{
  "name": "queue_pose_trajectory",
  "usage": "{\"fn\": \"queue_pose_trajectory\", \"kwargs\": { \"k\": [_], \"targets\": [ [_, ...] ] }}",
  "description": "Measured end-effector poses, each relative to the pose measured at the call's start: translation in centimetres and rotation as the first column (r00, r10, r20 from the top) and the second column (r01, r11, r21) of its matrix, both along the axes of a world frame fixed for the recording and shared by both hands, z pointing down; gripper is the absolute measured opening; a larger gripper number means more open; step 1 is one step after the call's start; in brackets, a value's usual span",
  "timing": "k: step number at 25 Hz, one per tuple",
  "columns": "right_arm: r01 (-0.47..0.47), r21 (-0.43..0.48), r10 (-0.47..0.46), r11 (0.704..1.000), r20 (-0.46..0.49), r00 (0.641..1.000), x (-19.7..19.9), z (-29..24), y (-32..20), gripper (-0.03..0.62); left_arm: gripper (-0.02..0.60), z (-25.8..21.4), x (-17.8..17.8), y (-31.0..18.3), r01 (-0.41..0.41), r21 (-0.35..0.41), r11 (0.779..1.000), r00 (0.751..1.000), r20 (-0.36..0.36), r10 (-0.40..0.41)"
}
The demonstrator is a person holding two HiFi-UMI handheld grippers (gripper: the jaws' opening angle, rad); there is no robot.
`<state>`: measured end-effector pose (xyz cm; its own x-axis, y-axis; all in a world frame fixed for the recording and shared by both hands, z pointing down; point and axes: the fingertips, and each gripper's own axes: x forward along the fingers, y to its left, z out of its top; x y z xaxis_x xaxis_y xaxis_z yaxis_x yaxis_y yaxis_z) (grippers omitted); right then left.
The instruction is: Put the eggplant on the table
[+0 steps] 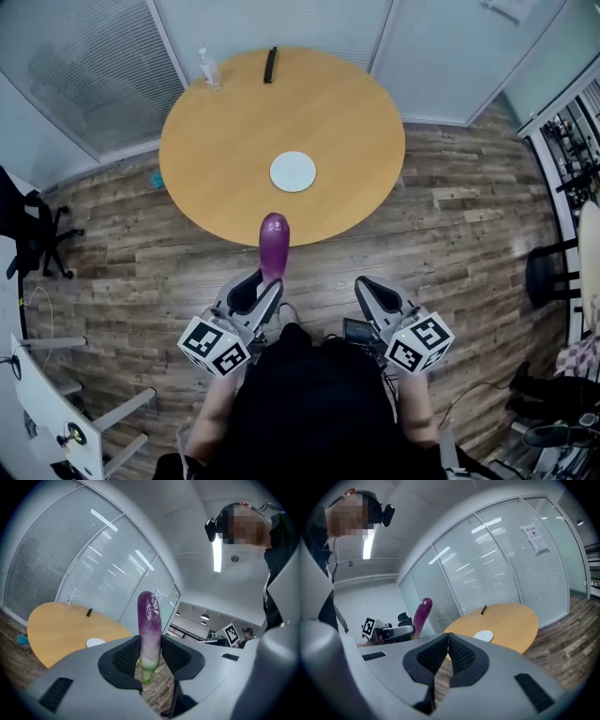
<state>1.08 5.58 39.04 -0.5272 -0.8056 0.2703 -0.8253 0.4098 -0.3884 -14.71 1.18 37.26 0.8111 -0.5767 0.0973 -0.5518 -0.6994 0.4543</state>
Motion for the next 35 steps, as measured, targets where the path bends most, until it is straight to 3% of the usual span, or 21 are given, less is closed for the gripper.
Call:
{"fn": "queue_pose_trajectory", "kwargs": {
  "k": [7,16,23,35],
  "targets": [
    [-0.020,-0.025,0.020,0.999,-0.030,0.999,-2.6,1.0,-0.4,0.017,0.155,1.0,-2.6,-2.0,-0.008,-0.012,1.000,0.999,-0.034,0.007],
    [-0.010,-0.068,0.006,0.998,-0.050,0.999,-2.7,2.1,-1.6,0.017,0.155,3.0,-2.6,-2.6,-0.021,-0.055,0.998,0.998,-0.054,0.018],
    [0.026,-0.061,-0.029,0.998,-0.036,0.999,-2.8,1.9,-5.4,0.017,0.155,3.2,-3.5,-5.3,0.083,-0.078,0.994,0.996,-0.028,-0.085],
    [0.054,-0.051,-0.054,0.997,0.008,0.999,1.1,1.4,-15.1,0.017,0.155,2.5,-2.4,-13.0,0.166,-0.075,0.983,0.985,0.057,-0.162]
  ]
}}
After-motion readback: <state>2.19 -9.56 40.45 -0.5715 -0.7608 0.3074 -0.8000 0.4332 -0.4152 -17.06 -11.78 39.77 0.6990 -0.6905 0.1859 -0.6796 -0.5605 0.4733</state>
